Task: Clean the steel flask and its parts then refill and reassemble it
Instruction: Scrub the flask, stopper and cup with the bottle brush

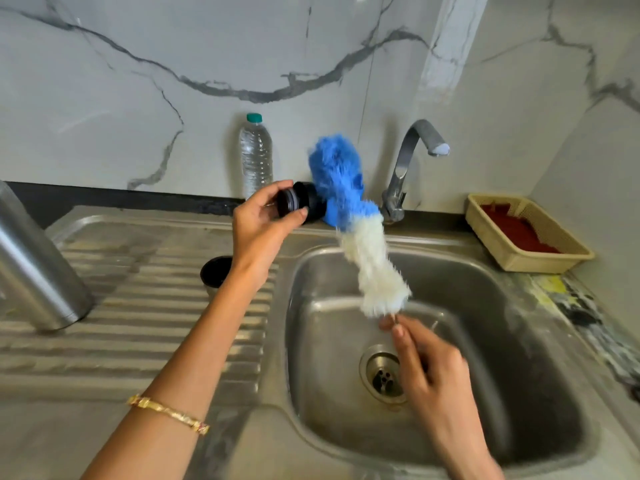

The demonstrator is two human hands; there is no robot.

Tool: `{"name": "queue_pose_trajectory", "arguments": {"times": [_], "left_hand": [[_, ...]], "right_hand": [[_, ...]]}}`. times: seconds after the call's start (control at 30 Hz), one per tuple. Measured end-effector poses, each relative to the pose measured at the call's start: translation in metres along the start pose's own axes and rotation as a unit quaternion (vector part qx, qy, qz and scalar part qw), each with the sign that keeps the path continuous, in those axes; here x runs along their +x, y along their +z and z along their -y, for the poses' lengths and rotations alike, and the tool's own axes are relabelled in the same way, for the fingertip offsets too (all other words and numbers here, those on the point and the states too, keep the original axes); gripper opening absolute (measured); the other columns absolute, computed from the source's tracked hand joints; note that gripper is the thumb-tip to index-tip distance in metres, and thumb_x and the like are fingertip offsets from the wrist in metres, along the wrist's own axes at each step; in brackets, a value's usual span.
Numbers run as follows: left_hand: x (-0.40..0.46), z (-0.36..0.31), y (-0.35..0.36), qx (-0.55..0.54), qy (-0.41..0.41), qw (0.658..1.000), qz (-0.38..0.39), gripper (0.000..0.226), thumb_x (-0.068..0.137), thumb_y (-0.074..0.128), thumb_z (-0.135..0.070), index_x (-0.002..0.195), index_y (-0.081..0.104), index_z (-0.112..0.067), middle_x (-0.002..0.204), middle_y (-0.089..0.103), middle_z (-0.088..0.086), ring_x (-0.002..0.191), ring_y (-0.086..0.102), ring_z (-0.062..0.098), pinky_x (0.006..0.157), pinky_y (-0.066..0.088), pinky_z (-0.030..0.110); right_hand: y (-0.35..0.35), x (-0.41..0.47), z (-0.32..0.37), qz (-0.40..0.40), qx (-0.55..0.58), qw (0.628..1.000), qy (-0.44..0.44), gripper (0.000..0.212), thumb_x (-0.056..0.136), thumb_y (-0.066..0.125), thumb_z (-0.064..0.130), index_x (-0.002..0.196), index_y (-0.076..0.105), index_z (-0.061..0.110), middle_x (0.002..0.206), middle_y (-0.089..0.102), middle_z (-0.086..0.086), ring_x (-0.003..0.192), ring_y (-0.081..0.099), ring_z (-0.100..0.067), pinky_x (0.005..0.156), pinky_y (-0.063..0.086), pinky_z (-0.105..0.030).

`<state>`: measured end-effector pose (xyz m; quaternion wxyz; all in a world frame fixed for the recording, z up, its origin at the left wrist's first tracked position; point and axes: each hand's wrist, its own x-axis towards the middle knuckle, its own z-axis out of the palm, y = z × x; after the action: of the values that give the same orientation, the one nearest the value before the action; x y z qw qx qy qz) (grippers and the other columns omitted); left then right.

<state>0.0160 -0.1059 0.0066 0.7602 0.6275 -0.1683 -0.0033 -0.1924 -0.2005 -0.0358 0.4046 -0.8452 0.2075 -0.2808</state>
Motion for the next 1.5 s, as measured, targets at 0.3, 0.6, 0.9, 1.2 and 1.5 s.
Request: {"name": "queue_pose_trajectory", "arguments": {"times": [0.3, 0.6, 0.9, 1.2, 1.5], "left_hand": [[0.014, 0.004, 0.000, 0.126, 0.132, 0.983, -0.003, 0.049, 0.060, 0.083, 0.001, 0.102, 0.065, -0.017, 0.098, 0.066, 0.006, 0.073, 0.060, -0.005, 0.068, 0.051, 0.010], [0.028, -0.010, -0.003, 0.134, 0.179, 0.973, -0.057, 0.043, 0.059, 0.084, -0.007, 0.095, 0.065, -0.021, 0.092, 0.065, -0.004, 0.072, 0.054, 0.003, 0.068, 0.052, 0.024], [0.016, -0.013, 0.013, 0.113, 0.113, 0.984, -0.077, 0.039, 0.049, 0.075, -0.013, 0.077, 0.060, -0.034, 0.079, 0.065, -0.010, 0.068, 0.056, 0.004, 0.065, 0.050, 0.021], [0.005, -0.009, 0.003, 0.219, 0.206, 0.952, -0.064, 0.043, 0.056, 0.081, 0.000, 0.095, 0.070, -0.013, 0.092, 0.064, -0.004, 0.077, 0.054, -0.003, 0.074, 0.043, 0.005], [0.017, -0.020, 0.005, 0.276, 0.339, 0.899, -0.026, 0.045, 0.054, 0.082, -0.010, 0.097, 0.071, 0.001, 0.088, 0.067, 0.015, 0.064, 0.053, 0.010, 0.067, 0.044, 0.000]], "right_hand": [[0.000, 0.021, -0.001, 0.014, 0.032, 0.999, 0.003, 0.021, 0.092, 0.049, 0.037, 0.078, 0.064, 0.041, 0.039, 0.046, 0.015, 0.038, 0.043, -0.004, 0.044, 0.030, -0.010], [-0.009, 0.028, -0.003, -0.005, 0.033, 0.999, -0.018, 0.024, 0.087, 0.055, 0.037, 0.073, 0.063, 0.055, 0.064, 0.063, -0.005, 0.042, 0.045, -0.002, 0.045, 0.033, -0.010], [-0.015, 0.009, -0.006, -0.016, 0.057, 0.998, -0.006, 0.025, 0.075, 0.043, 0.055, 0.092, 0.059, 0.050, 0.039, 0.039, 0.007, 0.037, 0.033, -0.006, 0.041, 0.025, -0.010], [-0.007, -0.016, -0.007, -0.032, 0.074, 0.996, 0.029, 0.023, 0.073, 0.047, 0.037, 0.081, 0.064, 0.051, 0.039, 0.046, 0.006, 0.035, 0.037, -0.005, 0.042, 0.031, -0.009], [-0.020, 0.020, 0.006, -0.017, 0.092, 0.996, 0.006, 0.016, 0.084, 0.048, 0.048, 0.082, 0.065, 0.049, 0.039, 0.034, -0.002, 0.038, 0.030, -0.006, 0.042, 0.026, -0.014]]}}
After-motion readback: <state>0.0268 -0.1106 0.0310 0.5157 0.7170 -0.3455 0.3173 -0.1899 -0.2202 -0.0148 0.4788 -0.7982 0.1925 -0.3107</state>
